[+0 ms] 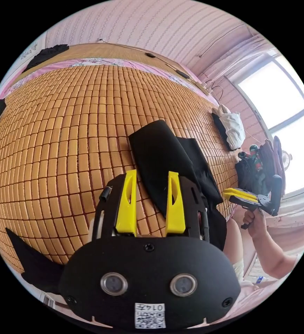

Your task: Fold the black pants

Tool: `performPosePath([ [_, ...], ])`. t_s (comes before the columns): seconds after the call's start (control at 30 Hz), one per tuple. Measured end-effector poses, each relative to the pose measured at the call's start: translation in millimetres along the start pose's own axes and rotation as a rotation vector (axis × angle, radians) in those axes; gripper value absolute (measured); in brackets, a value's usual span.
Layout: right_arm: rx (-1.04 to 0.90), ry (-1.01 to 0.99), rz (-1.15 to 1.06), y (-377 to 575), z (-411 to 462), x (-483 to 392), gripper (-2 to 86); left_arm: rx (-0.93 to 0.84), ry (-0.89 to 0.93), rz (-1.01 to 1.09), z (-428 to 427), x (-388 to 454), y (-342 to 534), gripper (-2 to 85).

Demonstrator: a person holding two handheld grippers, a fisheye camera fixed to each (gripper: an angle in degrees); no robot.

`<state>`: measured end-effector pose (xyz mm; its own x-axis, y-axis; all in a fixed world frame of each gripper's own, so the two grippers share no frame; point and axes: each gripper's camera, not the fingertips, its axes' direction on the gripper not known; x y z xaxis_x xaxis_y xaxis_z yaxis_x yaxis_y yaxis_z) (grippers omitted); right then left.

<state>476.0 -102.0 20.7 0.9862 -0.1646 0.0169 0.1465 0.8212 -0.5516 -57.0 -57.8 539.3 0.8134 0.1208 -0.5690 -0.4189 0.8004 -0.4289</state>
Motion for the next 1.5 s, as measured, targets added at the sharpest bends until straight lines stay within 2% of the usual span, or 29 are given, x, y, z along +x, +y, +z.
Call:
performPosePath([
  [0.1, 0.042, -0.066, 0.03, -17, -9, 1, 11.0, -0.053, 0.018, -0.015, 17, 7, -13, 11.9],
  [0.2, 0.046, -0.119, 0.045, -38, 1, -7, 12.5, -0.09, -0.096, 0.058, 25, 24, -10, 4.2],
  [0.27, -0.035, -0.134, 0.083, -50, 14, -11, 8.2, -0.104, -0.091, 0.071, 20, 26, -7, 1.0],
  [0.33, -0.005, -0.135, 0.101, -49, -2, -14, 4.3, -0.099, -0.057, 0.032, 5, 21, -1, -0.3],
  [0.43, 0.101, -0.237, 0.065, -37, -47, -23, 1.4, 0.0, 0.001, 0.051, -45, 17, 19, -0.8],
  [0.5, 0.173, -0.228, 0.026, -29, -81, -34, 0.9, 0.081, 0.072, 0.086, -97, 25, 38, -0.9],
  [0.6, 0.305, -0.218, -0.056, -14, -149, -56, 0.4, 0.186, 0.08, 0.218, -168, 59, 64, -1.0],
  [0.73, 0.503, -0.134, -0.124, 8, -254, -82, 0.2, 0.347, 0.187, 0.352, -256, 116, 92, -1.0],
  [0.9, 0.718, 0.033, -0.164, 19, -422, -104, 0.1, 0.584, 0.466, 0.662, -382, 249, 115, -1.0],
  [0.93, 0.798, 0.098, -0.203, 24, -482, -122, 0.1, 0.611, 0.496, 0.704, -397, 267, 117, -1.0],
  [1.07, 1.119, 0.338, -0.296, 50, -705, -233, 0.1, 0.923, 0.656, 0.95, -531, 363, 154, -1.0],
  [1.17, 1.236, 0.315, -0.375, 59, -810, -314, 0.1, 1.107, 0.659, 0.995, -611, 380, 190, -1.0],
  [1.3, 1.12, 0.35, -0.448, 21, -816, -394, 0.1, 1.175, 0.63, 0.912, -643, 336, 235, -1.0],
  [1.4, 0.964, 0.367, -0.545, -28, -731, -436, 0.1, 1.103, 0.586, 0.79, -612, 284, 269, -1.0],
  [1.5, 0.768, 0.309, -0.618, -64, -597, -451, 0.1, 0.985, 0.483, 0.686, -551, 237, 314, -1.0],
])
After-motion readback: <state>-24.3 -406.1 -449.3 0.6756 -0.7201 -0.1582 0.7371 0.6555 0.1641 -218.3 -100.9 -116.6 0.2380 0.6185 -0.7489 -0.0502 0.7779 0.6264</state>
